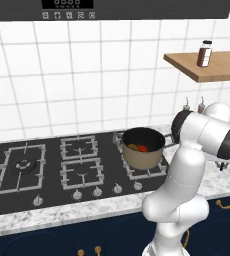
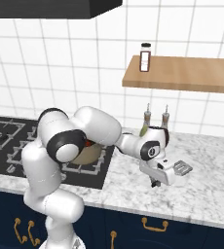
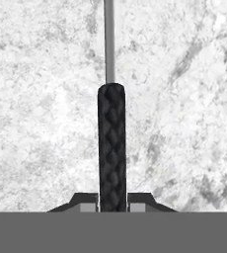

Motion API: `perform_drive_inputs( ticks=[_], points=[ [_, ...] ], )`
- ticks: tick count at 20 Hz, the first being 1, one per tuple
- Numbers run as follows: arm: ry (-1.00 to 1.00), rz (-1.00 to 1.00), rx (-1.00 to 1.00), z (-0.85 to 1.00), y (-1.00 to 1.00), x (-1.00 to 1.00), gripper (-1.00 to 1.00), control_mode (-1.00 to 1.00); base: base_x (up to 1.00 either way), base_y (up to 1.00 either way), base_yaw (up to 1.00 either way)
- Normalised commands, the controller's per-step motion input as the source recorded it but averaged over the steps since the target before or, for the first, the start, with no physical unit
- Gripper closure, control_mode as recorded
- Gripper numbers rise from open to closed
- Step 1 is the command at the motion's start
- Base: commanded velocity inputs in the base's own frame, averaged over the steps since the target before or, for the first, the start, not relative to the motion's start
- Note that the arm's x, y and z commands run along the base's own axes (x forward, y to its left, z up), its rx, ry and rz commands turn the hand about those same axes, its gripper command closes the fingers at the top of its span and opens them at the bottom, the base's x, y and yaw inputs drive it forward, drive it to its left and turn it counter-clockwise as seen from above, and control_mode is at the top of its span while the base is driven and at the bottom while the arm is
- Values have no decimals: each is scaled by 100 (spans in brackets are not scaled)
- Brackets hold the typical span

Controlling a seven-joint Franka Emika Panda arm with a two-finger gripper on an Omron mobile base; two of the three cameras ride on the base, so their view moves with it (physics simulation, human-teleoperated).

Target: Put the tomato and avocado in the pot. Retrieve the spatula and lightly stir the vegetables in the pot.

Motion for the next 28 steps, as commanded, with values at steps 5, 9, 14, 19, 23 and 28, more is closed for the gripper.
perform_drive_inputs(
  ticks=[5, 9, 14, 19, 23, 28],
  points=[
    [-7, 22, 0, 62, 19, -54, 100, -100, 0, 0, 0],
    [-8, 25, 0, 69, 30, -85, 100, -100, 0, 0, 0],
    [-17, 26, 0, 64, 68, -94, 100, -100, 0, 0, 0],
    [-11, 34, -1, 58, 98, -54, 100, -100, 0, 0, 0],
    [-4, 27, -2, 69, 91, -25, 100, -100, 0, 0, 0],
    [-5, 13, -2, 33, 69, -23, 100, -100, 0, 0, 0]
  ],
)
